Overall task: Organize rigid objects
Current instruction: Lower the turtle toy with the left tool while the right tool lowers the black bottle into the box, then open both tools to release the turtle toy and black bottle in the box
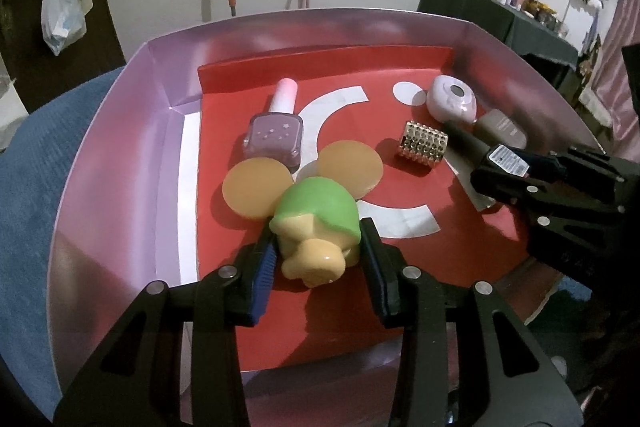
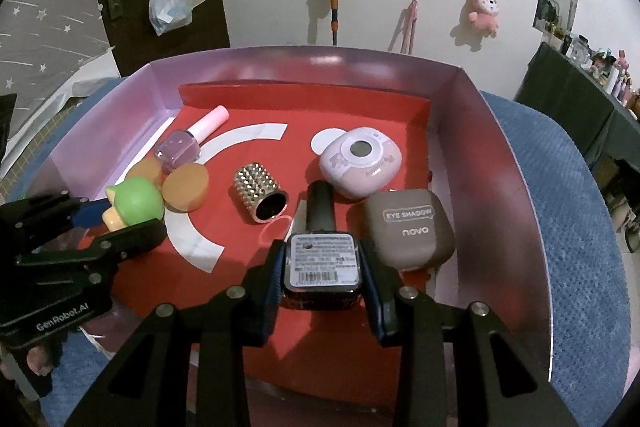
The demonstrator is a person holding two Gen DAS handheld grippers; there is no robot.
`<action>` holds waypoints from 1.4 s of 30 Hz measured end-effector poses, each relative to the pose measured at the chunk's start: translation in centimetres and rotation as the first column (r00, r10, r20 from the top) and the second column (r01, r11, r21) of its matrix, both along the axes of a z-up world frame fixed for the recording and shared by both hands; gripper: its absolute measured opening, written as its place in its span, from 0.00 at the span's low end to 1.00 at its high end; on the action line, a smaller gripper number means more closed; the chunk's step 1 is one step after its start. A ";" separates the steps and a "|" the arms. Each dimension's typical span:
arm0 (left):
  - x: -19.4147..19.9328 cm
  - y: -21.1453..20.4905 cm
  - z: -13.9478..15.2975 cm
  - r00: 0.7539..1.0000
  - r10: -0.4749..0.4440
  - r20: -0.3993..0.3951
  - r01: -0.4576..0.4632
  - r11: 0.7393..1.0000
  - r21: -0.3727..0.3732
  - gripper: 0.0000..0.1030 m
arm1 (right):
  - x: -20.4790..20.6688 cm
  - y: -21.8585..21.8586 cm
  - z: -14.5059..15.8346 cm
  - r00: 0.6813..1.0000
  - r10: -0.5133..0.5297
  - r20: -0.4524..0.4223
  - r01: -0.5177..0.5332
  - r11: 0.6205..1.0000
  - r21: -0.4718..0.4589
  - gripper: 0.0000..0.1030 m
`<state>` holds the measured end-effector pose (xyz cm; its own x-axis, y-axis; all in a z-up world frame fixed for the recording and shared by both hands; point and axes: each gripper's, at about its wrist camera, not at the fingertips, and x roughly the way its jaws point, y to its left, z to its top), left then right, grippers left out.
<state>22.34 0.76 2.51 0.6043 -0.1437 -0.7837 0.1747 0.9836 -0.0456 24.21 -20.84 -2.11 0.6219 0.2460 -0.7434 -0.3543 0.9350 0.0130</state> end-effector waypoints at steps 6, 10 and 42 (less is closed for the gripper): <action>0.1 0.1 0.2 1.000 0.001 -0.006 -0.001 1.000 -0.008 0.36 | 0.0 -0.1 -0.1 1.000 0.004 -0.017 -0.003 1.000 0.004 0.37; 0.2 0.1 0.2 1.000 0.001 -0.005 -0.001 1.000 0.000 0.36 | 0.0 0.0 -0.2 1.000 0.004 -0.020 -0.004 1.000 0.007 0.37; -0.1 0.9 0.4 0.999 0.032 -0.001 -0.032 0.999 -0.015 0.65 | -0.3 0.0 0.1 1.000 0.012 -0.019 -0.012 0.999 0.043 0.51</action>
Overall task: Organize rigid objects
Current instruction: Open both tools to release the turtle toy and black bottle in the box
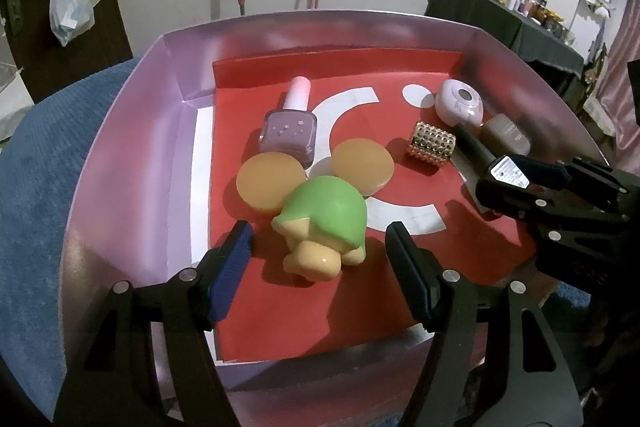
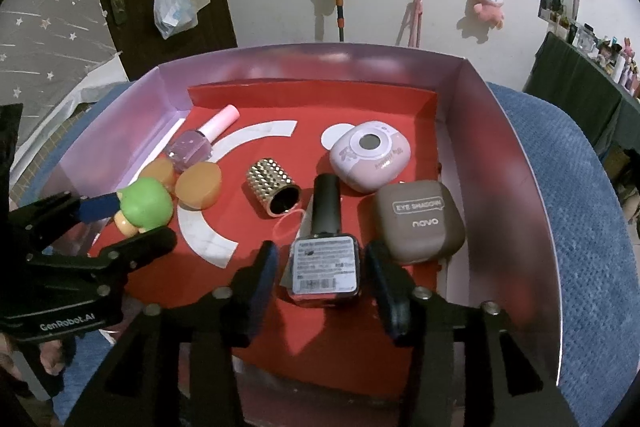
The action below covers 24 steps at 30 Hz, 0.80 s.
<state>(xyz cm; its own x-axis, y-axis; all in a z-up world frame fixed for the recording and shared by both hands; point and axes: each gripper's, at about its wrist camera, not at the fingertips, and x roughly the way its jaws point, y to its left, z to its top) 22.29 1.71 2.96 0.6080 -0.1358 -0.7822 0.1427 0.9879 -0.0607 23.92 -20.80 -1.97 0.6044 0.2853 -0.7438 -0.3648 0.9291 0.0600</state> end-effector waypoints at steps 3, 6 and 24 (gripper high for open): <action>-0.2 0.0 0.2 1.000 0.005 0.011 -0.005 1.000 0.007 0.65 | -0.3 0.1 0.3 1.000 -0.001 0.012 0.001 1.000 0.001 0.54; -0.5 -0.1 0.4 1.000 0.005 0.015 -0.005 1.000 0.007 0.65 | -0.6 0.1 0.5 1.000 0.002 0.013 -0.003 1.000 0.015 0.56; -3.1 -0.7 1.9 0.997 0.000 0.076 -0.004 0.999 0.049 0.71 | -4.1 -0.7 2.5 0.997 0.032 0.066 -0.038 0.996 0.082 0.76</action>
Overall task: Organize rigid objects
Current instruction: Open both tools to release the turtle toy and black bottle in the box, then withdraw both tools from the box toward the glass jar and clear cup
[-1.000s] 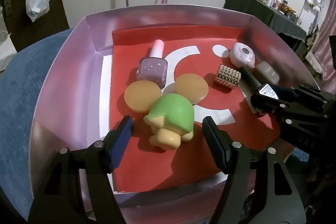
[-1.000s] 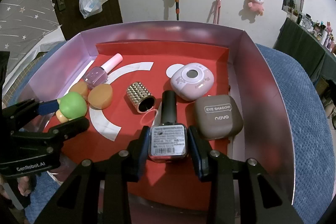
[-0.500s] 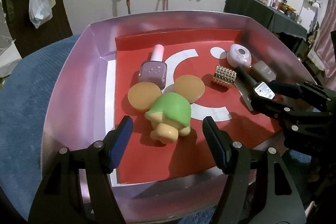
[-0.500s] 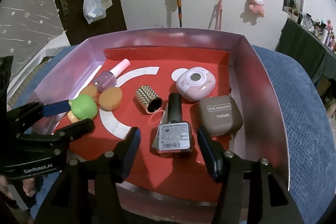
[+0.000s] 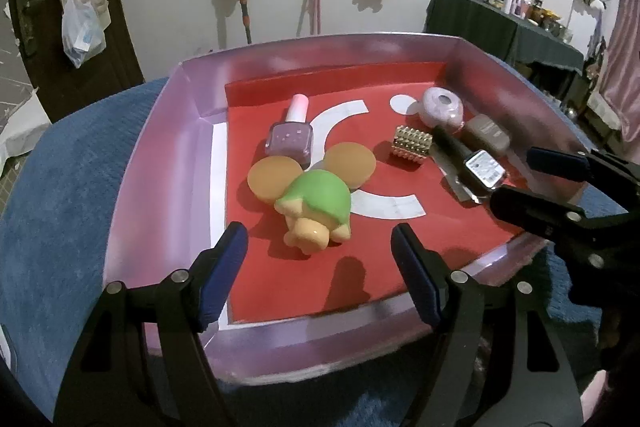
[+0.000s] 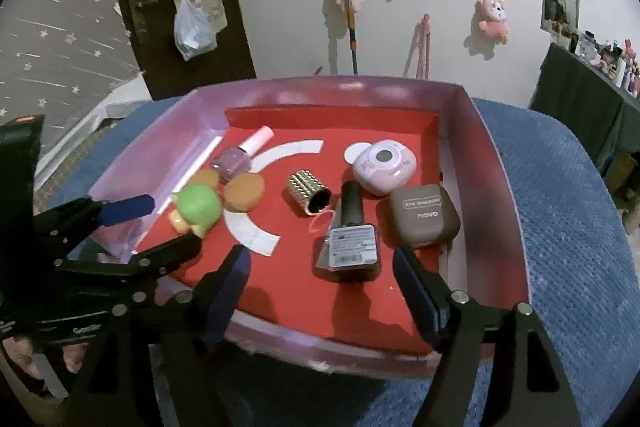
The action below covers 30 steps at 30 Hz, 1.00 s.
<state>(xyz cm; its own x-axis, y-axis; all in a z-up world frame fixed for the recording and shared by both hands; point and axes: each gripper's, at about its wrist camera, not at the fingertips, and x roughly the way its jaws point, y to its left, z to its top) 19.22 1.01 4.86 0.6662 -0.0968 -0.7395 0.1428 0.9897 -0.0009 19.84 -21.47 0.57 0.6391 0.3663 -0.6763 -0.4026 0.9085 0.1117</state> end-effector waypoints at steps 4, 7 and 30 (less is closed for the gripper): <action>-1.0 -0.1 0.6 1.000 0.009 0.020 -0.009 1.000 0.009 0.71 | -1.6 -0.3 1.2 0.999 0.002 0.047 -0.002 1.000 0.013 0.91; -1.6 0.0 0.9 0.999 0.013 0.032 -0.013 1.000 0.002 0.71 | -2.8 -0.7 2.2 0.997 0.001 0.083 -0.003 1.000 0.029 0.91; -8.6 1.1 2.4 0.993 0.077 0.094 -0.065 0.990 -0.122 1.00 | -10.1 -2.6 3.5 0.988 -0.005 0.154 -0.015 0.991 0.131 1.00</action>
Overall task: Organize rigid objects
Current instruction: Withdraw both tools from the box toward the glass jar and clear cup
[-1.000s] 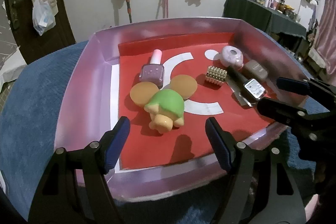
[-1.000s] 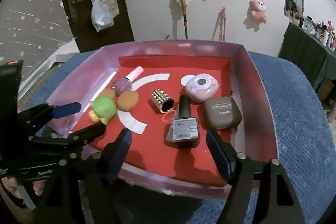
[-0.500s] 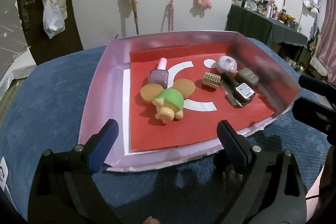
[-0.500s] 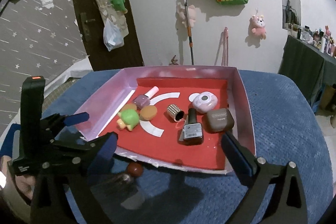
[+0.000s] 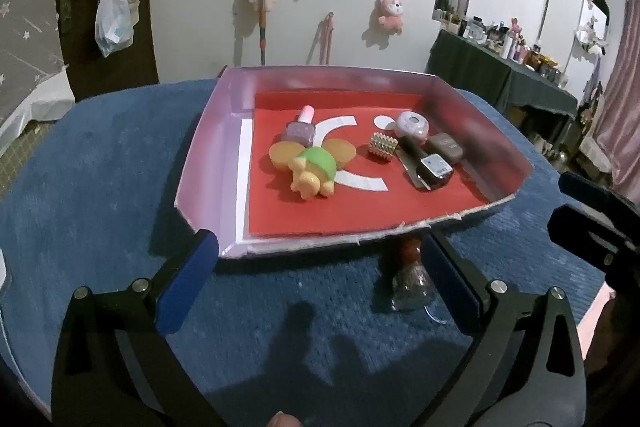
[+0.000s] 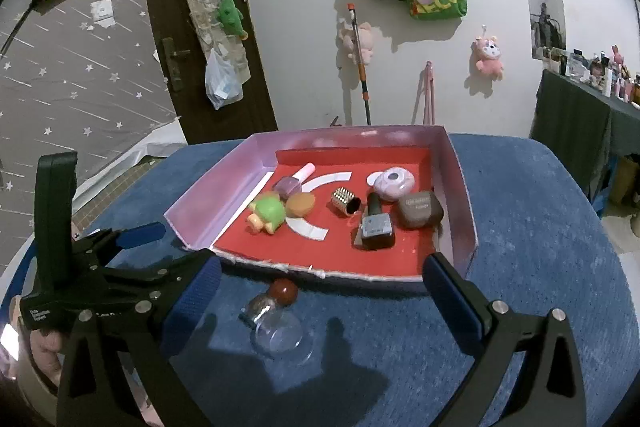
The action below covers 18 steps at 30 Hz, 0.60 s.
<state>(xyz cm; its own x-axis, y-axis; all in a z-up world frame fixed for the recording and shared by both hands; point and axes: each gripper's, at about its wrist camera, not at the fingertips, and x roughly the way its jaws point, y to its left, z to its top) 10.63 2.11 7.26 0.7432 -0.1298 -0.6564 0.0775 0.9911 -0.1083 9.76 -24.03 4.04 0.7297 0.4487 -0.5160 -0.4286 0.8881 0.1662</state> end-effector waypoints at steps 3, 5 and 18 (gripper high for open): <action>-0.7 0.1 -0.4 1.000 -0.001 -0.002 0.001 1.000 -0.003 1.00 | -0.9 -0.1 -0.4 1.000 -0.005 0.001 0.005 1.000 0.000 1.00; -1.1 0.0 -0.5 1.000 0.006 0.000 -0.006 1.000 0.009 1.00 | -1.3 -0.3 -0.8 1.000 -0.011 -0.007 0.011 1.000 0.003 1.00; -3.1 0.2 -2.4 1.000 -0.006 -0.028 0.006 1.000 -0.012 1.00 | -2.6 -1.0 -3.5 0.996 -0.021 -0.086 0.021 1.000 -0.003 1.00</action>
<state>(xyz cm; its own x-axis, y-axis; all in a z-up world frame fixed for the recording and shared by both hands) 7.50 2.30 4.82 0.7235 -0.1422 -0.6755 0.0804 0.9892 -0.1222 7.16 -25.01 0.53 0.6917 0.4326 -0.5783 -0.3938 0.8972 0.2000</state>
